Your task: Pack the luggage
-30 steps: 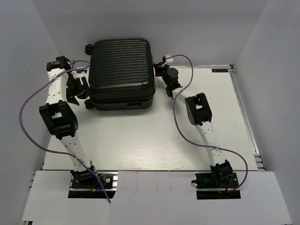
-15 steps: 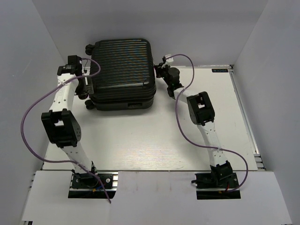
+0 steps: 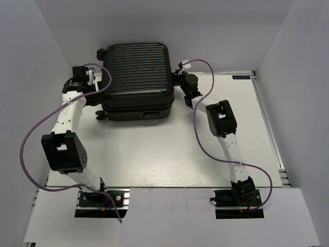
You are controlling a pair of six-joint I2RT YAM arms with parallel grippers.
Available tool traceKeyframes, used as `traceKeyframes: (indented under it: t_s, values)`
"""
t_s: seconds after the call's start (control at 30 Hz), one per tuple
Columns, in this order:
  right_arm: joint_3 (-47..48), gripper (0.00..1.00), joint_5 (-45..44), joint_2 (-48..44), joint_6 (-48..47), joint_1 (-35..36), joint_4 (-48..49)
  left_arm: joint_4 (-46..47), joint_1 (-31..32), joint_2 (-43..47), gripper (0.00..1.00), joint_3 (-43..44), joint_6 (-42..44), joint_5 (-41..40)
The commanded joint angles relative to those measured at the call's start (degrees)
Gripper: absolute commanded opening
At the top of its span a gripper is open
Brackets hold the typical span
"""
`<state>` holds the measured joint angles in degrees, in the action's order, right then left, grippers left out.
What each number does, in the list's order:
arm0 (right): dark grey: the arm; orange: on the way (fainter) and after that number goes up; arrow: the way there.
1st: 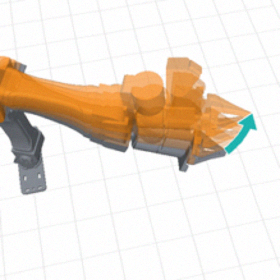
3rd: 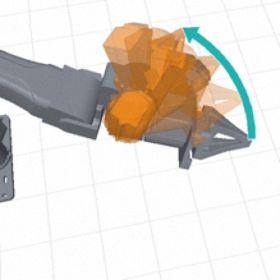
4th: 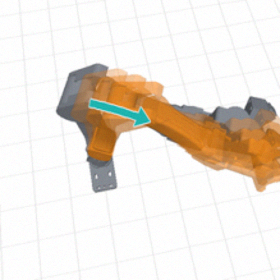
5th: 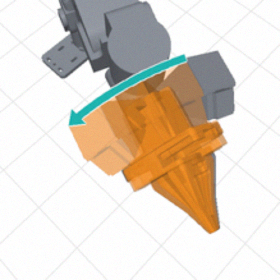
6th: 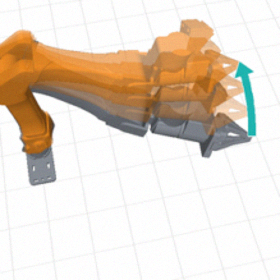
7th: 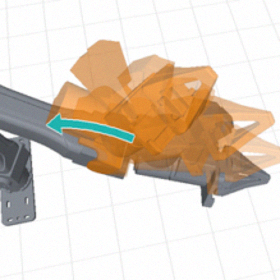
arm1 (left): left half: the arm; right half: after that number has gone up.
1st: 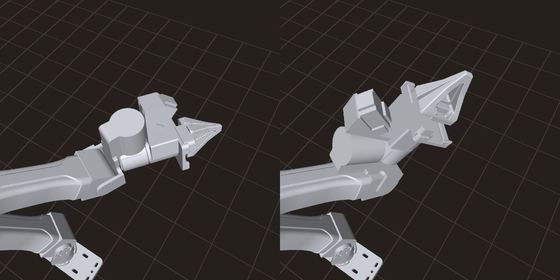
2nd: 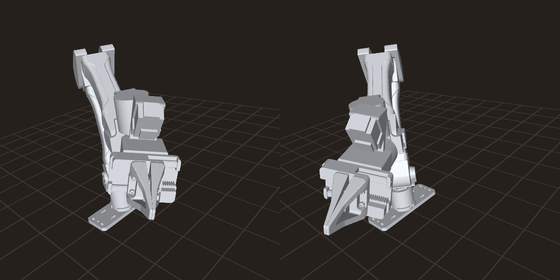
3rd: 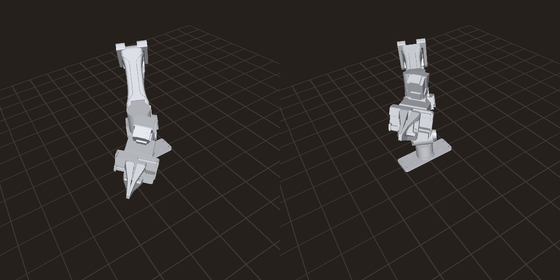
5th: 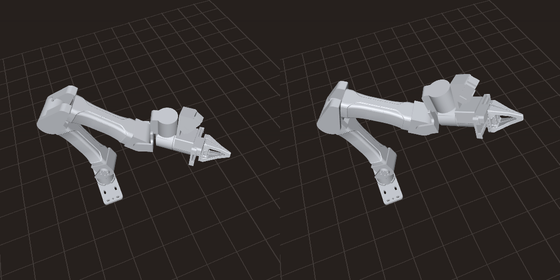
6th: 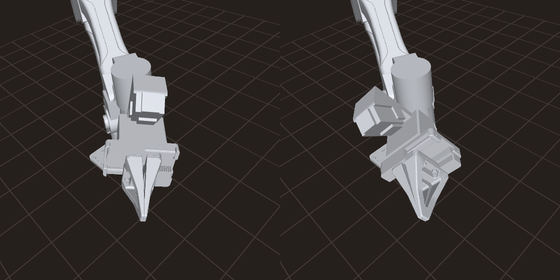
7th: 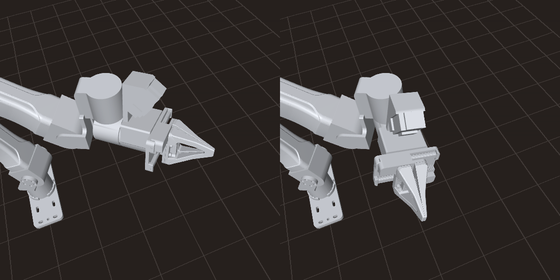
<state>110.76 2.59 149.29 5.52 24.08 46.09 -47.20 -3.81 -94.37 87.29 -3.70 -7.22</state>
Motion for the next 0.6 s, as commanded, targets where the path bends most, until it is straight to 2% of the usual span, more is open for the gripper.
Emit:
traceKeyframes:
  t_s: [0.0, 0.07, 0.17, 0.33, 0.4, 0.43, 0.5, 0.53, 0.57]
  values:
    - [-1.0, 0.00, 0.6, -3.9, -1.6, 0.4, 0.1, 30.1, 4.3, 0.8, 0.99, 5.4, -14.4, 33.1]
    - [-1.2, 0.00, 0.7, -4.0, -1.7, 0.4, 0.1, 27.7, 4.3, 1.7, 0.99, 4.6, -16.3, 37.1]
    - [-2.3, 0.00, 1.3, -4.5, -2.3, 0.4, 0.5, 18.9, 0.9, 3.9, 0.99, 4.6, -19.1, 41.3]
    - [-3.5, 0.00, 1.9, -4.9, -2.9, 0.4, 0.9, 16.9, -4.8, 13.0, 0.99, -7.8, -21.7, 41.8]
    - [-4.4, 0.00, 2.2, -5.3, -3.4, 0.2, 0.9, 19.2, -8.0, 16.9, 0.99, -14.2, -25.7, 44.8]
    - [-4.7, 0.00, 2.2, -5.4, -3.5, 0.1, 1.0, 23.2, -8.7, 18.0, 0.99, -16.0, -26.5, 49.6]
    - [-5.6, 0.00, 2.2, -5.9, -3.5, 0.3, 1.2, 29.0, -11.5, 20.7, 0.99, -22.0, -32.6, 52.7]
    - [-5.7, 0.00, 2.2, -6.1, -3.5, 0.1, 1.7, 33.6, -12.1, 21.1, 0.99, -23.5, -34.1, 58.1]
    - [-6.2, 0.00, 2.4, -6.3, -3.5, 0.1, 1.6, 36.2, -12.8, 21.5, 0.99, -24.1, -39.3, 58.8]
